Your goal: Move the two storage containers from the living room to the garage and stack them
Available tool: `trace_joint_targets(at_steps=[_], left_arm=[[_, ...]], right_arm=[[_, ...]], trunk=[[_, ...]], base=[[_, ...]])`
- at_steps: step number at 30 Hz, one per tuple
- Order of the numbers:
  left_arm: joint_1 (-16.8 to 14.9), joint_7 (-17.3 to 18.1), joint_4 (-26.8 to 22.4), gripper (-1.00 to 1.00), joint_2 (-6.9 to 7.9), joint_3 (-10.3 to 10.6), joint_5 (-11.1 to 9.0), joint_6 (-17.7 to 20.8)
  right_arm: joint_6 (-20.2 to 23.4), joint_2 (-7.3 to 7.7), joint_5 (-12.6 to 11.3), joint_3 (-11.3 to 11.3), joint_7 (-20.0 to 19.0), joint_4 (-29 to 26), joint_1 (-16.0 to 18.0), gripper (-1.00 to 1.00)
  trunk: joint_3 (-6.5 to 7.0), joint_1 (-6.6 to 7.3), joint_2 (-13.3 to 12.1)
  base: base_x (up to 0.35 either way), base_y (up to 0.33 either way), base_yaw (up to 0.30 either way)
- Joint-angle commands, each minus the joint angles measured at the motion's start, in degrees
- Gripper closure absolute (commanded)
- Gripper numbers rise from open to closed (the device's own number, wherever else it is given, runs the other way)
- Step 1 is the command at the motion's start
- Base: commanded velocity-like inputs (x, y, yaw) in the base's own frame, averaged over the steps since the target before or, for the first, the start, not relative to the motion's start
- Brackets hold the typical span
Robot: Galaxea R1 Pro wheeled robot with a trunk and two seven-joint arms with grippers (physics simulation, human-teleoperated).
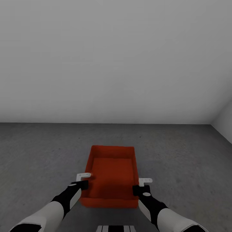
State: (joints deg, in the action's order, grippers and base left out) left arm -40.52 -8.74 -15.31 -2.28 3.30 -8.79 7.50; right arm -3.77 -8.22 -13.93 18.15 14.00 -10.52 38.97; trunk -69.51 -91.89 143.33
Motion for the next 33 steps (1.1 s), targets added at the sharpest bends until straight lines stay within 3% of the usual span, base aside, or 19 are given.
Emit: trace_joint_targets(at_steps=[1, 27, 33], left_arm=[[0.0, -0.7, -0.1, -1.00, 0.27, 0.1, 0.4, 0.5], [0.0, -0.7, -0.3, -1.00, 0.18, 0.3, 0.4, 0.1], [0.0, -0.7, -0.3, -1.00, 0.14, 0.3, 0.4, 0.2]], right_arm=[[-0.4, 0.04, -0.4, -0.4, 3.7, 0.1, 0.1, -1.00], [0.0, 0.25, 0.1, -0.4, 3.6, 0.0, 0.1, -1.00], [0.3, 0.30, 0.1, -0.4, 3.5, 0.0, 0.1, -1.00]], trunk=[[-0.04, 0.01, 0.0], [-0.04, 0.01, 0.0], [1.29, 0.17, -0.1]], base=[[0.000, 0.000, 0.000], [0.000, 0.000, 0.000], [0.000, 0.000, 0.000]])
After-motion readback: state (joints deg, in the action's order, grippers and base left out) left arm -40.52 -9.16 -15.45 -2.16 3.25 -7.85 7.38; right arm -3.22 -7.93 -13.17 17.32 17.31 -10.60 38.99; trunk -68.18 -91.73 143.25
